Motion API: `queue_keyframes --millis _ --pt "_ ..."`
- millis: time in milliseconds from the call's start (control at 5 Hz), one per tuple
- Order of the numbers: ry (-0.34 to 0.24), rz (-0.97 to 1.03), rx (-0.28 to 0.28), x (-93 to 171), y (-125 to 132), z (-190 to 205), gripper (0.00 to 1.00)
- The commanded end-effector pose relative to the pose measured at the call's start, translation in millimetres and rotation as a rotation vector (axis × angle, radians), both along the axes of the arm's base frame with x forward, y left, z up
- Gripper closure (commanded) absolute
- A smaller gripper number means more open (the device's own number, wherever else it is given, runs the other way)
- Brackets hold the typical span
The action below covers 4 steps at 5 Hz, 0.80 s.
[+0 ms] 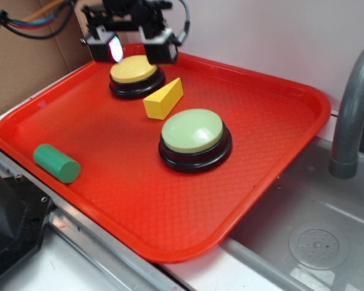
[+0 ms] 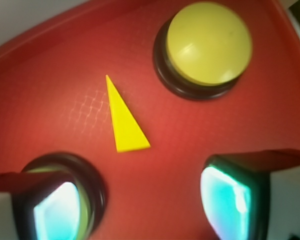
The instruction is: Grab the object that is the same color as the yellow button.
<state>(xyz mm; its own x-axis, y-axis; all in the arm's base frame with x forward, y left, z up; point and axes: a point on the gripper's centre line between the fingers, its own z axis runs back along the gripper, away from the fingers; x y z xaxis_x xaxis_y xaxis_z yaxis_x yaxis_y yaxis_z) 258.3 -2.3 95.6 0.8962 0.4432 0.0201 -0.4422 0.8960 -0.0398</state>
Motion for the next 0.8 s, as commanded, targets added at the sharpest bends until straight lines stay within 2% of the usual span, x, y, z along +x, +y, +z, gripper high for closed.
queue_keyframes --millis 0,200,400,600 --pt "-0.023 0.007 -0.036 33.0 4.8 -34.1 0.00" --pt "-0.043 0.032 -0.018 36.7 0.8 -56.9 0.00" --pt "-0.032 0.038 -0.017 34.6 0.7 -66.8 0.00" --pt "-0.059 0.016 -0.002 30.8 -2.5 -64.0 1.00"
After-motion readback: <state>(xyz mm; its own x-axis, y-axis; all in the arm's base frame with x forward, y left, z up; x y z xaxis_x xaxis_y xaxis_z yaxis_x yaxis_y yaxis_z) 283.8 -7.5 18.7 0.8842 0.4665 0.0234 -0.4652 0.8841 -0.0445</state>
